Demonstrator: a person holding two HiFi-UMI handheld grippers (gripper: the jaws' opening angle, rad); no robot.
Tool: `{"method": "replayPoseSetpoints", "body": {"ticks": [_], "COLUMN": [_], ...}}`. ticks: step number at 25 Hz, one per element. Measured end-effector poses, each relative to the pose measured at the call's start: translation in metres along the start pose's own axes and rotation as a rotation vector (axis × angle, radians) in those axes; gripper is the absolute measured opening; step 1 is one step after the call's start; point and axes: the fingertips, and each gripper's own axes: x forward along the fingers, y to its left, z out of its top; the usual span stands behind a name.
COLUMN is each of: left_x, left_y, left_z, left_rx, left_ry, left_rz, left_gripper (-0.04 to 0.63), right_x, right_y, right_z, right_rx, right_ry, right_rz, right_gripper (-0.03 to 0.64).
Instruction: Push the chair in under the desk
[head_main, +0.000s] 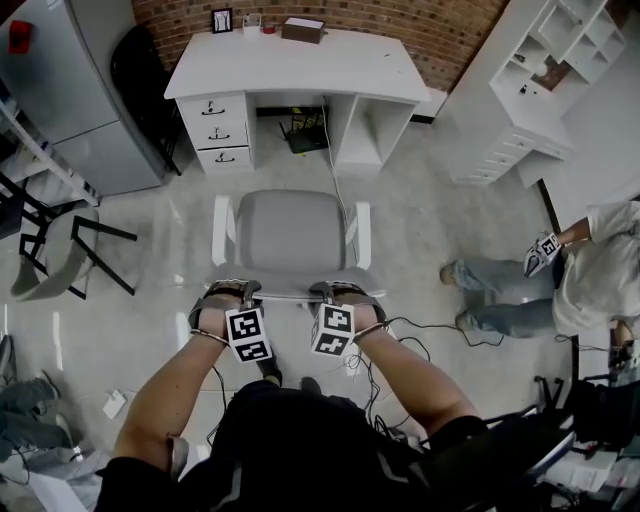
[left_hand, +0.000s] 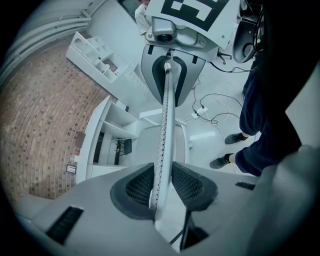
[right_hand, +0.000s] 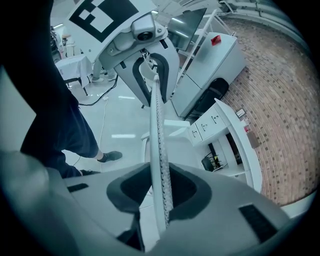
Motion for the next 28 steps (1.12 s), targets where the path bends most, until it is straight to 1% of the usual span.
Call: {"method": "replayPoseSetpoints", "body": {"ticks": [5, 9, 12, 17, 23, 28], "left_x": [0.012, 0.019, 0.024, 0.032, 0.042, 0.053], "left_y": [0.02, 0.037, 0.051, 0.066, 0.087, 0.096], "left_z": [-0.008, -0.014, -0.018, -0.024, -0.017, -0.002], "left_rx": [0.015, 0.018, 0.031, 0.041, 0.04, 0.016], "left_ry": [-0.008, 0.004, -0.003, -0.013, -0.038, -0.069], "left_rz": [-0.016, -0.027, -0.024, -0.061, -0.057, -0.065], "left_gripper": [0.115, 0.117, 0.118, 0.118, 0.119, 0.118], "right_x": [0.011, 0.02, 0.026, 0.036, 0.046, 0.058], "right_y": [-0.016, -0.031, -0.042, -0.056, -0.077, -0.095], "right_z": [0.007, 0.011, 0.015, 0.019, 0.009, -0.014], "right_rx": [0.011, 0.015, 0.022, 0.037, 0.043, 0.025], "right_ry": [0.001, 0.016, 0.035, 0.062, 0.102, 0.156], "right_rz": [0.029, 0.013, 0.018, 0.043, 0.047, 0.038], "right_gripper": [0.092, 0.087, 0.08, 0.066, 0.055, 0.048]}}
